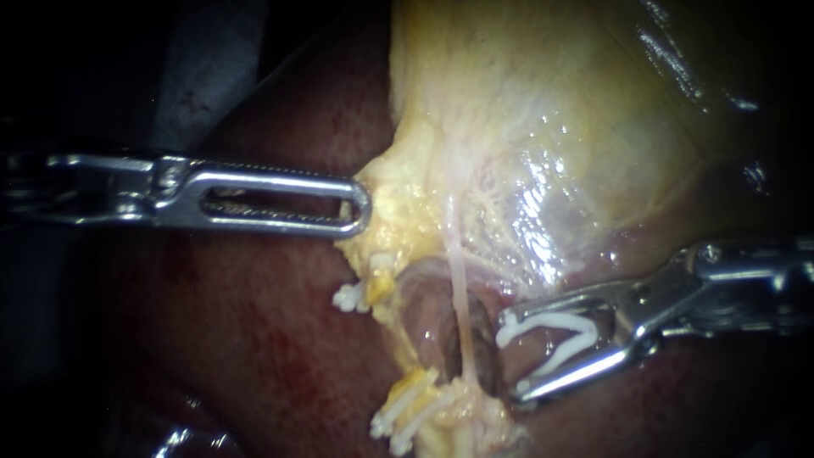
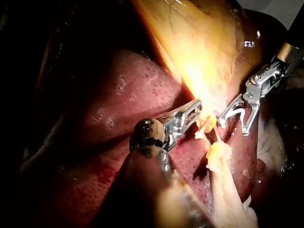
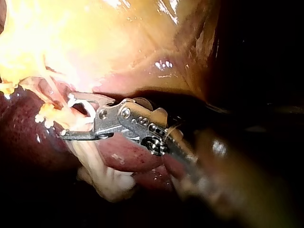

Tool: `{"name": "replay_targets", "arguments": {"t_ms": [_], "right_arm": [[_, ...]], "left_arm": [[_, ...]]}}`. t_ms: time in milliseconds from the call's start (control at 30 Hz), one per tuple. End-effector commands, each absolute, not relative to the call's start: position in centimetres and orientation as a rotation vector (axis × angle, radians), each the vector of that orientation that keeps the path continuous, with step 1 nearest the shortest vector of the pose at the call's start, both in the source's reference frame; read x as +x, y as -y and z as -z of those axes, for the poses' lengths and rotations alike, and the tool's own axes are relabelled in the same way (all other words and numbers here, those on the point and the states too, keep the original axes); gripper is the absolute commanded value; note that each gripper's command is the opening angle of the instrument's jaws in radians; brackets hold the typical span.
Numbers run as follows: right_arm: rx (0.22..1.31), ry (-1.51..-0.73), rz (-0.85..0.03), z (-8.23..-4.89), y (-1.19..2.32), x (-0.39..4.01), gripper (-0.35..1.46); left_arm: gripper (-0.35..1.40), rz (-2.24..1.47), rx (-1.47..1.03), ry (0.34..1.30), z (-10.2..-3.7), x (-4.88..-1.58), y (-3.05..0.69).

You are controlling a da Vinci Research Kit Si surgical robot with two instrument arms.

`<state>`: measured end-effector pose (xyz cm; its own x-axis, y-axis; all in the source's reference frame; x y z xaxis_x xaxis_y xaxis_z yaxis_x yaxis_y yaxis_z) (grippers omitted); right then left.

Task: Clipping first clip right tube

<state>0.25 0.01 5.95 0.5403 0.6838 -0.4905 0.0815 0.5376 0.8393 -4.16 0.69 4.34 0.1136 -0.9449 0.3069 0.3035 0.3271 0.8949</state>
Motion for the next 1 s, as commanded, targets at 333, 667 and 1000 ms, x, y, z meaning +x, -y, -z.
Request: {"name": "replay_targets", "arguments": {"t_ms": [333, 667, 1000], "right_arm": [[0.951, -0.947, -0.433, -6.17, -0.03, 0.35, 0.52], [0.961, -0.939, -0.434, -6.25, 0.0, 0.53, 0.51], [0.989, -0.92, -0.466, -6.26, 0.0, 0.6, 0.44]], "left_arm": [[-0.35, 1.063, 0.766, 1.065, -4.32, -4.18, -0.68], [-0.35, 1.064, 0.765, 1.065, -4.32, -4.19, -0.67], [-0.35, 1.065, 0.764, 1.065, -4.31, -4.2, -0.67]]}}
